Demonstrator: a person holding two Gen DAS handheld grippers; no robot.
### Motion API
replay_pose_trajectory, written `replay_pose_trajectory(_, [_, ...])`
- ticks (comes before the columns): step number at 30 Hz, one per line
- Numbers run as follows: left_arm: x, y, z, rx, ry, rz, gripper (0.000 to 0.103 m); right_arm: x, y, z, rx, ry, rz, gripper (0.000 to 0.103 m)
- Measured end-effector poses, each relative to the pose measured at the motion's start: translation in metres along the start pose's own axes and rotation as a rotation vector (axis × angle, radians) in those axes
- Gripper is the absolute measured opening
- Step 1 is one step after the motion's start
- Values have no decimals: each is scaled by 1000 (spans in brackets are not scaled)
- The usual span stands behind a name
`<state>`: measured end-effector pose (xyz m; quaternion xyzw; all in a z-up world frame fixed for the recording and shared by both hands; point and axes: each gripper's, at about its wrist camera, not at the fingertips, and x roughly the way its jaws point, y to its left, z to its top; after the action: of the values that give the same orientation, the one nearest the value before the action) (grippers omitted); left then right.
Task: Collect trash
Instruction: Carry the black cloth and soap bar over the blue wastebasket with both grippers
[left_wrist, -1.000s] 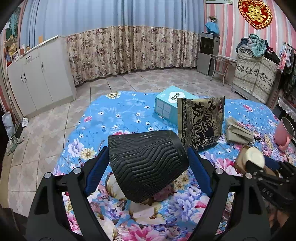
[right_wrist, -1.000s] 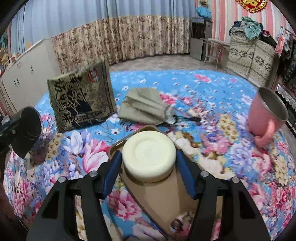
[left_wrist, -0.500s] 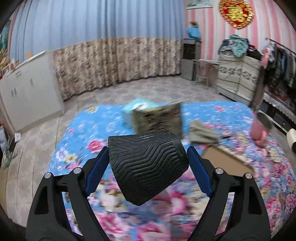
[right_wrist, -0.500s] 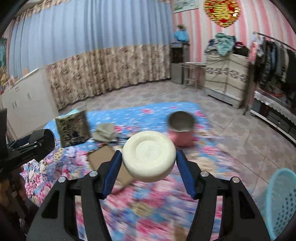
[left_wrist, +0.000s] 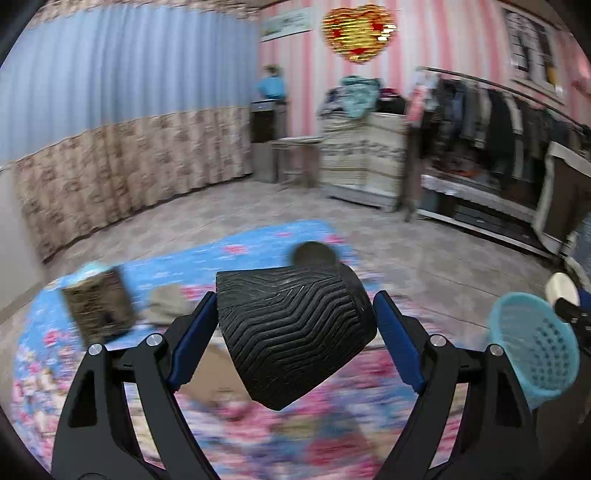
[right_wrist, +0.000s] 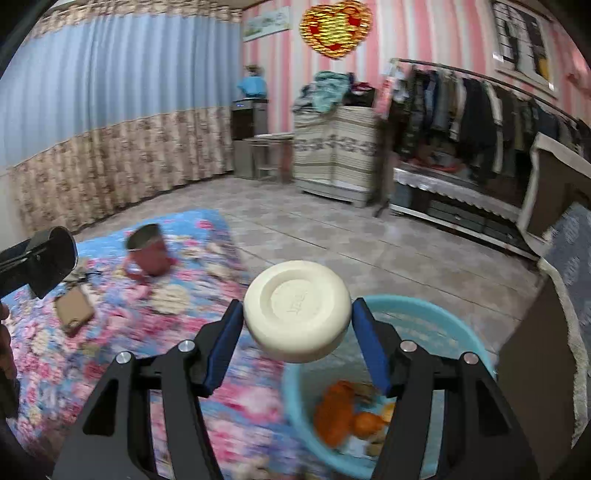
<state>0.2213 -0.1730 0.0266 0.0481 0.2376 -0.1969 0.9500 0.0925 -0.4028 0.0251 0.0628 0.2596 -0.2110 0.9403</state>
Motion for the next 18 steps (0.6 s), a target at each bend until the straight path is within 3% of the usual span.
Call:
replay_pose_trajectory(4, [11,-63,-5,25,20,-123,82,-4,-51,-5,64,-7,-64,60])
replay_pose_trajectory(10, [25,-136,-12,79,41,-212,82,-13,-101,-11,101,-15,-137,60])
replay_pose_trajectory(18, [42,-211,-22,165,49,-265,82,-7,-145,-29,188,3,-155,60])
